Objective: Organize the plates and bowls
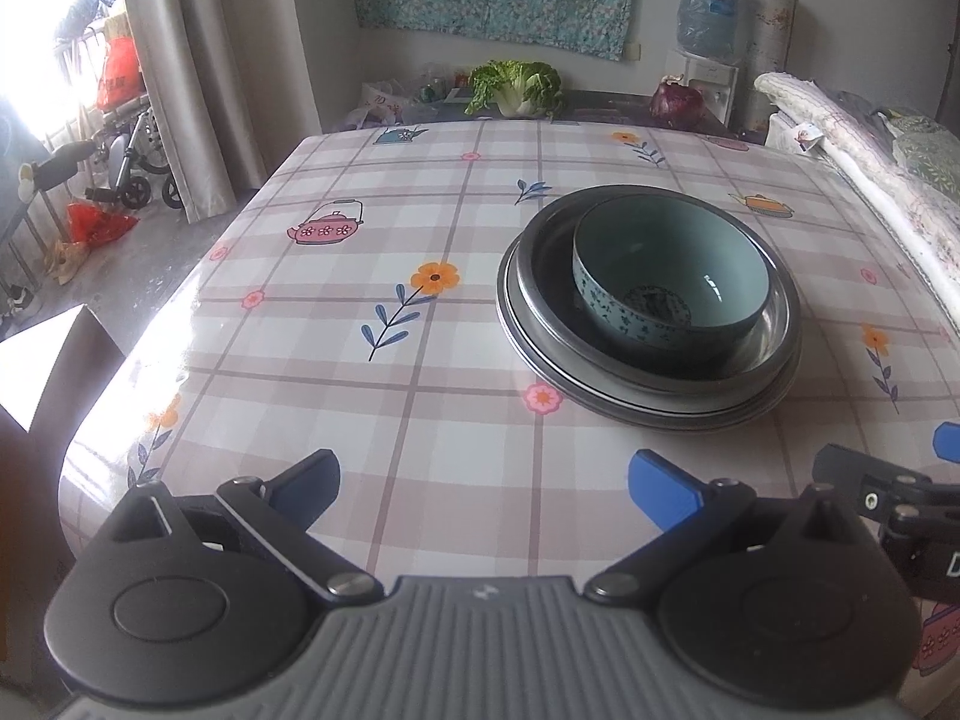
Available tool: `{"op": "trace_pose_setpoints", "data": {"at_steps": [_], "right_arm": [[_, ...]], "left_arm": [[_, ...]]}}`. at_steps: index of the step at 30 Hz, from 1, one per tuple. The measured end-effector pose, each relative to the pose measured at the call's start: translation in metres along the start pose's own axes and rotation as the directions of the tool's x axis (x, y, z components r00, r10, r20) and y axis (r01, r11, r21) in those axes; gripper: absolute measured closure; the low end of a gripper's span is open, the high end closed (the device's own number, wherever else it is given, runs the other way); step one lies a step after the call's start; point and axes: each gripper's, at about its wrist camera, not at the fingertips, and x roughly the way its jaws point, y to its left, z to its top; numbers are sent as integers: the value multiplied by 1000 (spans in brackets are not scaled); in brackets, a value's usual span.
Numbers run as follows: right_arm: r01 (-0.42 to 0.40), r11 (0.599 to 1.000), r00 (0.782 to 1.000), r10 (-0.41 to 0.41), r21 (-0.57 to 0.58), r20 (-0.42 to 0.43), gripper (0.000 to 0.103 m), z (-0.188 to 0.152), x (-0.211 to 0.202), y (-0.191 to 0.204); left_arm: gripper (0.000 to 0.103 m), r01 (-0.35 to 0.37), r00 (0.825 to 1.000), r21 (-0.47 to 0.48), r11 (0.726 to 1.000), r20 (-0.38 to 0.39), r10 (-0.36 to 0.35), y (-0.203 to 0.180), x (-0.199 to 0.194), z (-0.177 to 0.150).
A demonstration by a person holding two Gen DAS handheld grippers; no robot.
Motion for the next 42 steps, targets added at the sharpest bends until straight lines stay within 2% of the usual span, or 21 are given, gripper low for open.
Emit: {"op": "trace_pose_setpoints", "data": {"at_steps": [11, 42], "right_arm": [[16, 1000, 1000, -16, 2, -17, 1, 2, 5, 0], [21, 1000, 999, -21, -6, -27, 1, -1, 1, 4]], "left_arm": [[0, 24, 1000, -5, 1000, -13, -24, 0, 1, 2], [0, 31, 999, -7, 999, -15, -31, 0, -2, 2]]}}
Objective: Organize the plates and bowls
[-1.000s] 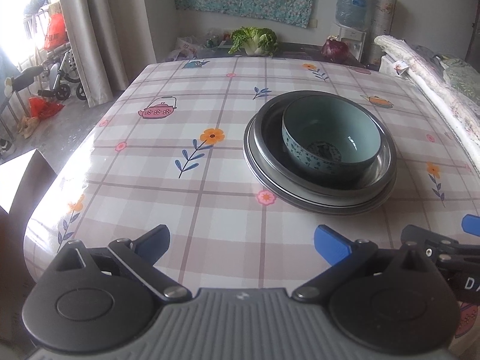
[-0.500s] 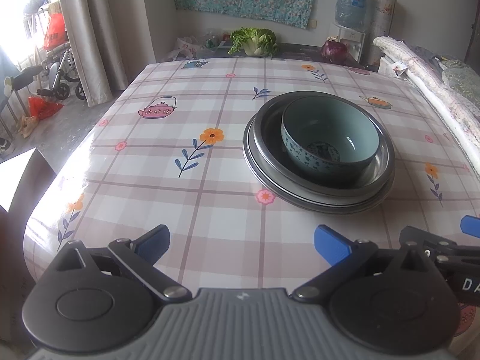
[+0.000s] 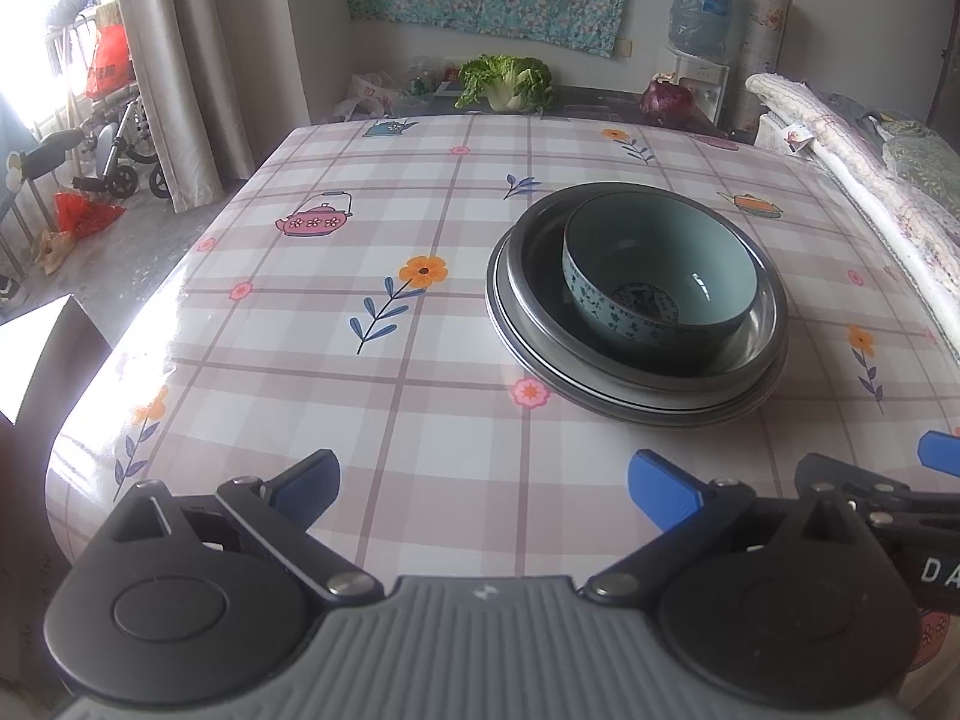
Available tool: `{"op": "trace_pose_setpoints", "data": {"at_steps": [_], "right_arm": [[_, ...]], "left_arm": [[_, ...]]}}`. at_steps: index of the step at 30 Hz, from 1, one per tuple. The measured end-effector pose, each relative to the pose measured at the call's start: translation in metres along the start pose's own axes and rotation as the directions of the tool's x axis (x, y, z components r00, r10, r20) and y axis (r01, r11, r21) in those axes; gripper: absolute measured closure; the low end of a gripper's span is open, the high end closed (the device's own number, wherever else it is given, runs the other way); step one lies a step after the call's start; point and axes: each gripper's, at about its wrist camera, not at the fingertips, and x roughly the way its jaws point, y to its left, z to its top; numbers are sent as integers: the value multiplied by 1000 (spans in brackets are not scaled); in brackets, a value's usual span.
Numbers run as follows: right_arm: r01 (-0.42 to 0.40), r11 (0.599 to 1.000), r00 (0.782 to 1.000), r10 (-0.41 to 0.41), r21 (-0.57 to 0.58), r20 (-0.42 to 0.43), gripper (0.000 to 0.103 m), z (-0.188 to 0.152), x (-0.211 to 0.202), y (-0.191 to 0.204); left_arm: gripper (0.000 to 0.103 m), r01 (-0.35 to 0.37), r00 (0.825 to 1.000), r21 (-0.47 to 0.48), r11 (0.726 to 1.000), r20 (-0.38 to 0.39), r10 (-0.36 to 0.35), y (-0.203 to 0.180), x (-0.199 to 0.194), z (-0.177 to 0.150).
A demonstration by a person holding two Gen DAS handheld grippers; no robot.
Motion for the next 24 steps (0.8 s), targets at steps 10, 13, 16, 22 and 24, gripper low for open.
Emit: {"op": "trace_pose_setpoints", "data": {"at_steps": [10, 13, 16, 22, 24], "right_arm": [[0, 1000, 1000, 0, -8, -3, 1, 1, -1, 2], [0, 1000, 1000, 0, -8, -3, 1, 1, -1, 2], [0, 1000, 1000, 0, -8, -3, 1, 1, -1, 2], [0, 1000, 1000, 0, -8, -3, 1, 2, -1, 3], [0, 1000, 1000, 0, -6, -5, 1, 2, -1, 3]], "left_arm": [[0, 2, 1000, -2, 1000, -2, -2, 1, 0, -1], [0, 2, 1000, -3, 1000, -2, -2, 1, 0, -1], [0, 1, 1000, -3, 1000, -1, -1, 1, 0, -1], [0, 0, 1000, -2, 1000, -1, 0, 2, -1, -1], [0, 1, 1000, -3, 1000, -1, -1, 2, -1, -1]]}}
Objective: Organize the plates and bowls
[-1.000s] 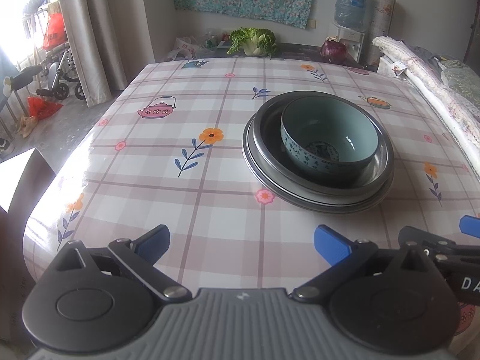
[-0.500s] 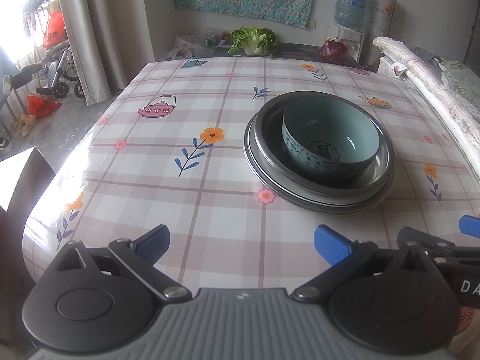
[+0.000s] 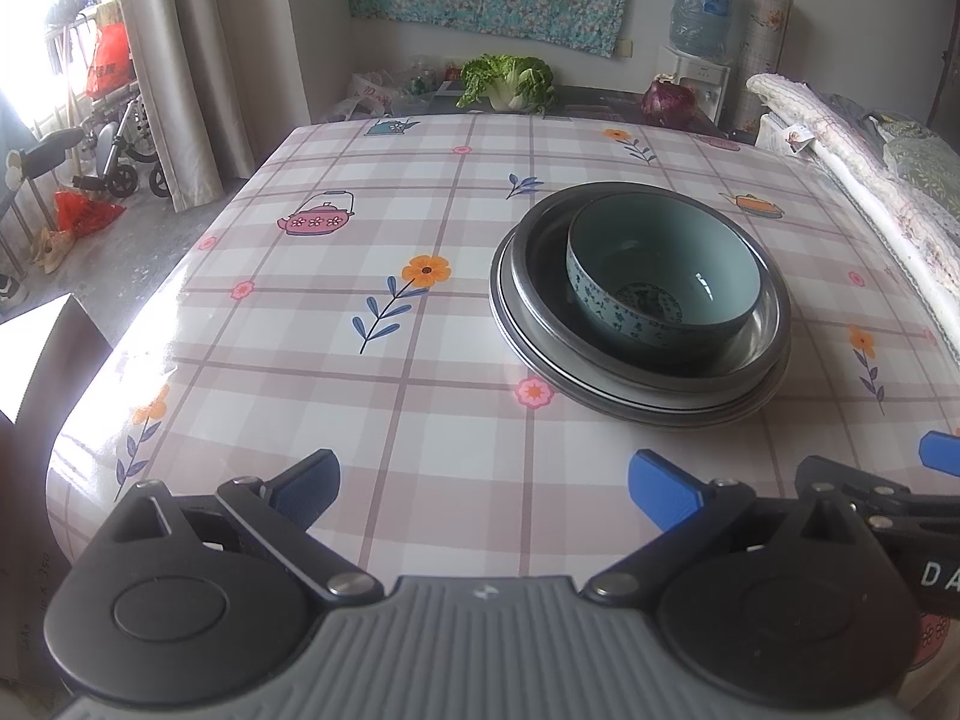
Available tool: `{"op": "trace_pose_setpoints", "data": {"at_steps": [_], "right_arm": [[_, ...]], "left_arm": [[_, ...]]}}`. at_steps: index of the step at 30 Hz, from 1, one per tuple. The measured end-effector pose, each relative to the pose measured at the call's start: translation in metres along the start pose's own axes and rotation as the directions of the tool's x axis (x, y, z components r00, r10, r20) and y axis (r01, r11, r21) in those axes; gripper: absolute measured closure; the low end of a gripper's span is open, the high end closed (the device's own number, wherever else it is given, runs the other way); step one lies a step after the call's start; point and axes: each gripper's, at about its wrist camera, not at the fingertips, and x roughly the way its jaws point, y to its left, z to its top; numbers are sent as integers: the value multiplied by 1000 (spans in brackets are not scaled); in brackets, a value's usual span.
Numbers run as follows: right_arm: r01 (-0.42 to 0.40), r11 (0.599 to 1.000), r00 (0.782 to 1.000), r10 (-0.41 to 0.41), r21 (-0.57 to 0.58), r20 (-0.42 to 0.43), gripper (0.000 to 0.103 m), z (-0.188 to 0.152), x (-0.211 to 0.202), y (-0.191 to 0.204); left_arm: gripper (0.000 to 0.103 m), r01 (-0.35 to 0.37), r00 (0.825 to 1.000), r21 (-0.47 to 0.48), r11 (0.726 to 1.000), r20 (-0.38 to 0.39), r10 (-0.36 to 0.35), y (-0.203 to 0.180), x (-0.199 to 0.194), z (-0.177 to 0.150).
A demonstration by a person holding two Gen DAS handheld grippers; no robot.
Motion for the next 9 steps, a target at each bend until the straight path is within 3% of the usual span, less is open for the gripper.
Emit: {"op": "trace_pose_setpoints", "data": {"at_steps": [9], "right_arm": [[0, 1000, 1000, 0, 1, -1, 1, 0, -1, 0]], "left_arm": [[0, -1, 1000, 2, 1000, 3, 1, 0, 0, 0]]}}
